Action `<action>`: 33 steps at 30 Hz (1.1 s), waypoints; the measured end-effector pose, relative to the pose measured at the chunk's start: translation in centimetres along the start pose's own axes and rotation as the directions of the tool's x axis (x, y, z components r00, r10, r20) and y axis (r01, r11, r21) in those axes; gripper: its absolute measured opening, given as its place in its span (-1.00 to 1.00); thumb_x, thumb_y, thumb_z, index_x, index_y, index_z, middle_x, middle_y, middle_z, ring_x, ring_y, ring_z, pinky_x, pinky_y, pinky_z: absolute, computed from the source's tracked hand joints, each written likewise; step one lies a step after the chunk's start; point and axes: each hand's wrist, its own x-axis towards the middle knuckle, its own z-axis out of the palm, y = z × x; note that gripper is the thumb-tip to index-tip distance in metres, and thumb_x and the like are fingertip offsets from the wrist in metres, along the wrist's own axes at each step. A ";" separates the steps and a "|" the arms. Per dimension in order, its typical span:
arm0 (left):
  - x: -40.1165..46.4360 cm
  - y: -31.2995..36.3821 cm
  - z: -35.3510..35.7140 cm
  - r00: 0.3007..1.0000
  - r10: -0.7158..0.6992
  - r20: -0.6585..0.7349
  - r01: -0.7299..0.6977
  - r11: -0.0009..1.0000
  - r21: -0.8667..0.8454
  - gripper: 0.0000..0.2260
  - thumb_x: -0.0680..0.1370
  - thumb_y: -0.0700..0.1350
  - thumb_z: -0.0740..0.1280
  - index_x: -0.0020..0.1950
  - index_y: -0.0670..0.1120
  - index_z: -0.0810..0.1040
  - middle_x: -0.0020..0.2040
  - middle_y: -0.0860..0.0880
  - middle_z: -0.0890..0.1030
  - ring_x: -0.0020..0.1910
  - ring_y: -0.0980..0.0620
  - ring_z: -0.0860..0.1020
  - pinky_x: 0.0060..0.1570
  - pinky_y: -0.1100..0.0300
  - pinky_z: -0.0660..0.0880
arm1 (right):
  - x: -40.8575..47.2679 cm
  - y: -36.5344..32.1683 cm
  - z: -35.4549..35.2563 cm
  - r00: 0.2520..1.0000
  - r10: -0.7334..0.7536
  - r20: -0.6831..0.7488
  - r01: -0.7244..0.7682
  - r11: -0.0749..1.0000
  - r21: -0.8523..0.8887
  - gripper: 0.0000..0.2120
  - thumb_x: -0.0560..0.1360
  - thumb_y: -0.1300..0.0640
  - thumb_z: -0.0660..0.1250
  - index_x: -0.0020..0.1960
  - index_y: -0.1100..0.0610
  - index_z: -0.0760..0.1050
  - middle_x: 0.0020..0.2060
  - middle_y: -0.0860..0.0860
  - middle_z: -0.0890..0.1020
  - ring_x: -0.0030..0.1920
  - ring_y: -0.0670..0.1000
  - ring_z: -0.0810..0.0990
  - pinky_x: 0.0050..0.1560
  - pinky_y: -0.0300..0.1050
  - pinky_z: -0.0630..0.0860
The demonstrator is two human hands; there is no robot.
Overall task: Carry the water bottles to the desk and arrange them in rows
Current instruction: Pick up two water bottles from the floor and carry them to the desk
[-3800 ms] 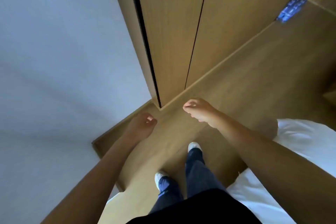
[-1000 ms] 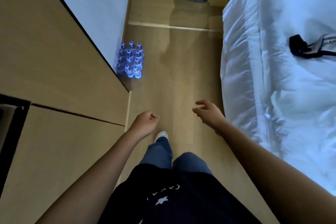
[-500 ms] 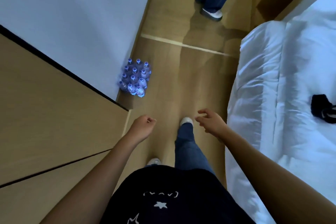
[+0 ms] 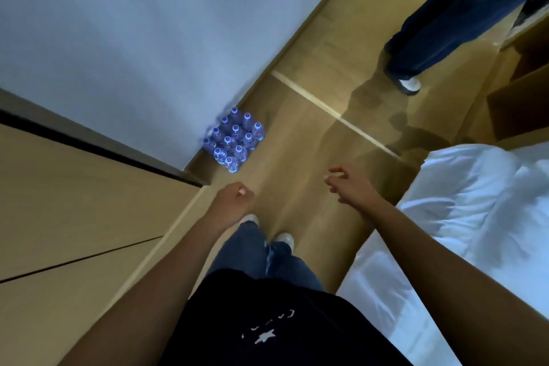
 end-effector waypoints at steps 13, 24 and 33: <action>11.1 3.9 -4.1 0.977 -0.162 -0.138 0.128 0.966 -0.226 -0.84 0.59 -0.19 0.24 -0.12 -0.23 0.51 -0.17 -0.22 0.51 -0.17 -0.07 0.48 -0.14 0.07 0.38 | 13.4 -14.7 0.7 0.970 -0.131 0.203 0.173 0.963 -0.204 -0.69 0.59 0.10 0.31 0.30 0.19 0.47 0.09 0.12 0.57 0.14 0.13 0.57 0.17 -0.01 0.49; 17.8 6.9 -5.9 0.910 -0.291 -0.295 0.193 0.928 -0.318 -0.76 0.59 -0.13 0.23 -0.06 -0.30 0.55 -0.14 -0.26 0.60 -0.22 -0.08 0.52 -0.27 0.17 0.38 | 23.2 -20.7 1.6 0.920 -0.158 0.359 0.282 0.903 -0.325 -0.67 0.57 0.03 0.33 0.31 0.05 0.49 0.21 0.08 0.61 0.22 0.08 0.58 0.30 0.13 0.49; 23.0 5.9 1.4 0.840 -0.448 -0.307 0.270 0.835 -0.480 -0.86 0.59 -0.10 0.26 0.03 -0.14 0.55 -0.14 -0.03 0.55 -0.20 0.02 0.49 -0.24 0.19 0.38 | 31.8 -19.6 1.7 0.864 -0.208 0.458 0.394 0.847 -0.358 -0.73 0.58 0.08 0.30 0.27 0.06 0.51 0.21 0.08 0.60 0.21 0.07 0.58 0.29 0.12 0.50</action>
